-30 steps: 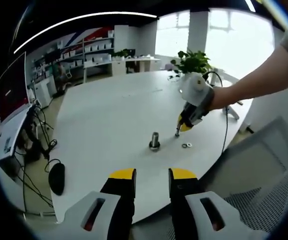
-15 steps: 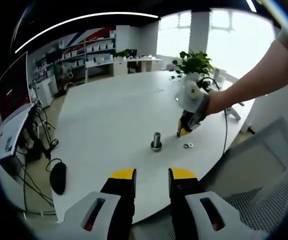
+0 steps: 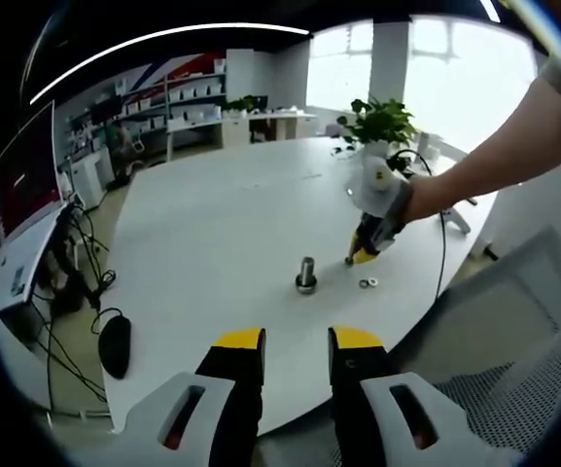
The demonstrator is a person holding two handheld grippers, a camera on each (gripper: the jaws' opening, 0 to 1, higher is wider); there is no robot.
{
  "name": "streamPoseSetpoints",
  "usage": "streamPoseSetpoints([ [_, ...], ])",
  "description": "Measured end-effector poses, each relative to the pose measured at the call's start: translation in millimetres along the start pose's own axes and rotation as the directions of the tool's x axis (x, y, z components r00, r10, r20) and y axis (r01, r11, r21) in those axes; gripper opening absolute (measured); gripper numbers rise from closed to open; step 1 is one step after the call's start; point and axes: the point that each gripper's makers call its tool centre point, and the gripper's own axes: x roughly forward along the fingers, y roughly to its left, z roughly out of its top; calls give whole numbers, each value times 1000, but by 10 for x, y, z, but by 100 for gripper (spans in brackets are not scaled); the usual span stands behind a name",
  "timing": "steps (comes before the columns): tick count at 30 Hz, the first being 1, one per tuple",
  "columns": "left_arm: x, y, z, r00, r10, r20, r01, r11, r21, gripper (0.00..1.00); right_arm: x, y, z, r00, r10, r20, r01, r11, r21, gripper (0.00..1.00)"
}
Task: Place the washer onto the threaded stud by aligning its center hole with the stud, sliding it down to the base, and recovering from edge contact or off-axis alignment until the washer reaches the visible bottom stop.
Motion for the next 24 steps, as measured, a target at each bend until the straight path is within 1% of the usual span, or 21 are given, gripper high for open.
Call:
streamPoseSetpoints([
  [4,4,-11,1,1000,2,-4,-2,1000,15,24,-48,29,-60,1000,3,-4,-3,1000,6,16],
  [7,5,-8,-5,1000,2,-6,-2,1000,12,24,-68,49,-120,1000,11,-1,-11,999,35,16],
  [11,8,-13,-3,1000,3,-9,-3,1000,24,24,-84,111,-223,1000,29,-10,-29,999,18,16],
  [14,4,-4,-19,1000,5,-12,-5,1000,19,24,-116,177,-268,999,43,-3,-43,999,8,17],
  [17,1,10,-9,1000,10,-8,-10,1000,16,24,-107,254,-282,998,61,2,-61,998,-4,18],
  [20,-2,6,-8,1000,10,-5,-10,1000,16,24,-111,359,-247,996,88,22,-88,996,-26,19],
  [24,-3,-4,-20,1000,14,-12,-14,1000,24,24,-112,458,-228,995,101,21,-100,993,-60,19],
])
